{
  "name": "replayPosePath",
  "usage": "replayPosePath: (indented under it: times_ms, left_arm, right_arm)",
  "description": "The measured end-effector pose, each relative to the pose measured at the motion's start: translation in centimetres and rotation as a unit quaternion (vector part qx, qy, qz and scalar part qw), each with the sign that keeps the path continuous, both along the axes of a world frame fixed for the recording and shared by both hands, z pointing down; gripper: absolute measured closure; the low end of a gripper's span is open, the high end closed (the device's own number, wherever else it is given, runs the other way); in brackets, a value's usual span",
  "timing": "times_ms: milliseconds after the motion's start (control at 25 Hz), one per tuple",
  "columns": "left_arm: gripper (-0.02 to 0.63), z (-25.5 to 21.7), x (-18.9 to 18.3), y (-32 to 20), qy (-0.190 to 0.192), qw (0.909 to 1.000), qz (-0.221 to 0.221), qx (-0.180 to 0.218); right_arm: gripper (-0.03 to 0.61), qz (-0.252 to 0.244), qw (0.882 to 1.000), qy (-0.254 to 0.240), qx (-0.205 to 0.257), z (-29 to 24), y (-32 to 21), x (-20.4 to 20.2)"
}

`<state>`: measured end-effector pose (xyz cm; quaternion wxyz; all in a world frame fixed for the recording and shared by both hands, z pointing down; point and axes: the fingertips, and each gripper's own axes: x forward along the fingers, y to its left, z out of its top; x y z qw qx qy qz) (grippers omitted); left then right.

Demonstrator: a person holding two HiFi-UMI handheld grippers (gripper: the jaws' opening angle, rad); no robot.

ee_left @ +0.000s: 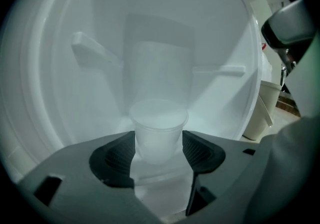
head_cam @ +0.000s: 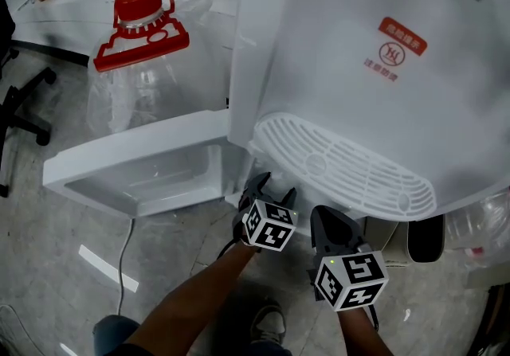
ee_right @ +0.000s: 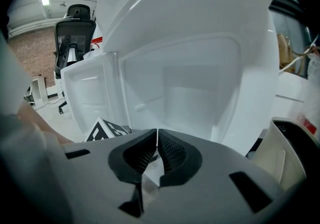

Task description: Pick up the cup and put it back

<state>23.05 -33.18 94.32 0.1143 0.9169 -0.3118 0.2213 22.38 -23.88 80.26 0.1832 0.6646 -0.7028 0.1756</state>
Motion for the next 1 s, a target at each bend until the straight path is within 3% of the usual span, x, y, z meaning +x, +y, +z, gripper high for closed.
replayPosePath:
  times_ms: [320, 840, 1000]
  left_arm:
    - [0.313, -0.2, -0.2, 0.5, 0.01, 0.9999, 0.004, -0.001]
    - [0.316, -1.2, -3.3, 2.4, -0.007, 0.9999, 0.015, 0.0]
    - [0.381, -3.1, -4.7, 2.9, -0.009, 0.9999, 0.012, 0.007]
  right_arm:
    - [0.557, -0.002, 1.0, -0.004, 0.001, 0.1, -0.1, -0.2]
    - [0.557, -0.021, 1.0, -0.009, 0.0, -1.2, -0.8, -1.4]
    - [0.557, -0.029, 0.999, -0.013, -0.016, -1.7, -0.8, -2.2]
